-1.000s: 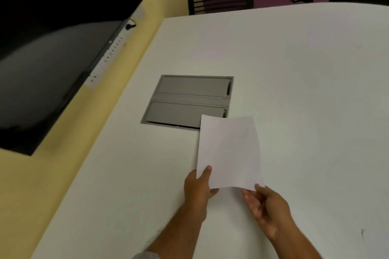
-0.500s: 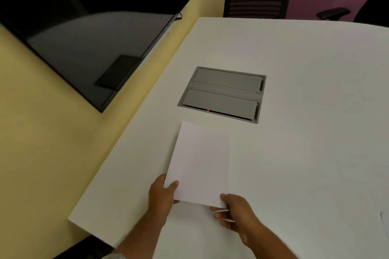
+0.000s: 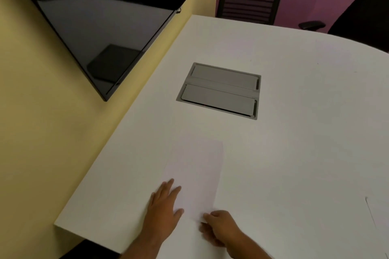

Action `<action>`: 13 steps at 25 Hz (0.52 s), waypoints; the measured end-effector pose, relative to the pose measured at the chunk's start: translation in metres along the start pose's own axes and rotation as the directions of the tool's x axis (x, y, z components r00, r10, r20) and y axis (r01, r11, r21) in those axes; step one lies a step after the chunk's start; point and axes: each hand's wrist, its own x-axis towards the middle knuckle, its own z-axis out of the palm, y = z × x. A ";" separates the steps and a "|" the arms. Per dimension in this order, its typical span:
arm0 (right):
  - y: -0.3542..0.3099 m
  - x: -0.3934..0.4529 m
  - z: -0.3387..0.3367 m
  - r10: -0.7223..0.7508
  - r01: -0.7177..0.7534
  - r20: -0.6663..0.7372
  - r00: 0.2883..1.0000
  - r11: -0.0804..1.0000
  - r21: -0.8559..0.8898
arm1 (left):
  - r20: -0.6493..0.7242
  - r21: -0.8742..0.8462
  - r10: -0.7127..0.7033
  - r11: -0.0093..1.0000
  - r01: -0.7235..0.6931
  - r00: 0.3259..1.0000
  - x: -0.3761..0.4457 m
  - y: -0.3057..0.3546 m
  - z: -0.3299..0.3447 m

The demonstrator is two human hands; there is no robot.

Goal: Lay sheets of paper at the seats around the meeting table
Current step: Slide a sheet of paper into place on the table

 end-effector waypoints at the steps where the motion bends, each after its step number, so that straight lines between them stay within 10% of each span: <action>1: 0.002 0.001 -0.003 -0.113 0.092 -0.094 0.989 0.974 -0.206 | 0.006 -0.017 -0.003 1.000 0.003 1.000 -0.001 -0.002 0.002; 5: 0.009 0.001 -0.008 -0.612 0.278 -0.168 0.773 0.563 -0.778 | -0.015 -0.055 -0.013 0.998 0.012 1.000 0.004 -0.003 -0.002; 8: 0.030 0.006 -0.002 -0.590 0.346 0.126 0.798 0.276 -0.897 | -0.016 -0.074 -0.018 0.997 0.017 1.000 0.007 -0.006 0.000; 13: 0.038 0.009 0.001 -0.518 0.294 0.154 0.842 0.200 -0.935 | -0.016 -0.042 -0.001 0.999 0.000 1.000 0.005 -0.010 0.005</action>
